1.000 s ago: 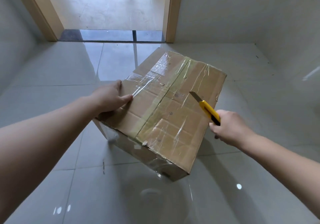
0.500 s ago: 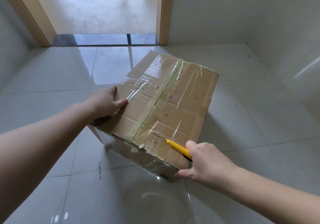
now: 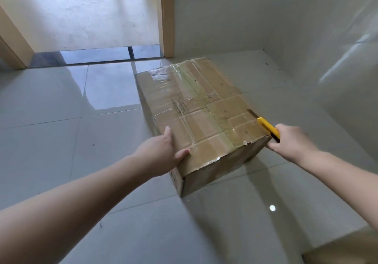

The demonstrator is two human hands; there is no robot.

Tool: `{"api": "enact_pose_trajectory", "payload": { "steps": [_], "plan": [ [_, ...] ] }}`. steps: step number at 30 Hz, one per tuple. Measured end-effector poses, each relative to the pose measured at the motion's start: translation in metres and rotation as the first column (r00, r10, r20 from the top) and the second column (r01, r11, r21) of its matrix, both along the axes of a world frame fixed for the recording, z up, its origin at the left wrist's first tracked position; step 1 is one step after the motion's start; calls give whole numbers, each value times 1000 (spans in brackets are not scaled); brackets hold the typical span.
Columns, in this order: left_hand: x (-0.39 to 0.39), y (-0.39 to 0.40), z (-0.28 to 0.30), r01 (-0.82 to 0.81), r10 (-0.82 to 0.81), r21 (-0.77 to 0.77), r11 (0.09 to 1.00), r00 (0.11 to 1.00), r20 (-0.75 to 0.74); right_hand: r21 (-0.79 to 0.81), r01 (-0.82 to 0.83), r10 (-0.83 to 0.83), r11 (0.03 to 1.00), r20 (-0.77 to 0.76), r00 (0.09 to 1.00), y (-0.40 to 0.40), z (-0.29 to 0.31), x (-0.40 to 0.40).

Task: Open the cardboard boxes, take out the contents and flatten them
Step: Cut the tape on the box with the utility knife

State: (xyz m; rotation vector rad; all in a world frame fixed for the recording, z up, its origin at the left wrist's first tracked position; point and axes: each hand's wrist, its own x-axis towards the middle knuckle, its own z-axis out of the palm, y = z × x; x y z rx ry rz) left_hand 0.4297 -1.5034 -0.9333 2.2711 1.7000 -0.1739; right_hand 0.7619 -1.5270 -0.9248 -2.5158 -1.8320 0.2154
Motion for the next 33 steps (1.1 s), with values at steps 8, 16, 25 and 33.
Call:
{"api": "enact_pose_trajectory", "payload": {
  "steps": [8, 16, 25, 33],
  "plan": [
    [62, -23, 11, 460, -455, 272, 845, 886, -87, -40, 451, -271, 891, -845, 460, -45, 11, -7],
    [74, -2, -10, 527, -590, 419, 739, 807, 26, -302, 594, -350, 745, -936, -37, -89, 2, -34],
    [74, 1, -21, 564, -678, 520, 641, 734, 39, -289, 653, -307, 700, -947, -91, -72, -10, -47],
    [76, 1, -18, 609, -673, 443, 658, 740, -18, -298, 680, -306, 670, -945, -112, -67, -9, -48]
  ]
}}
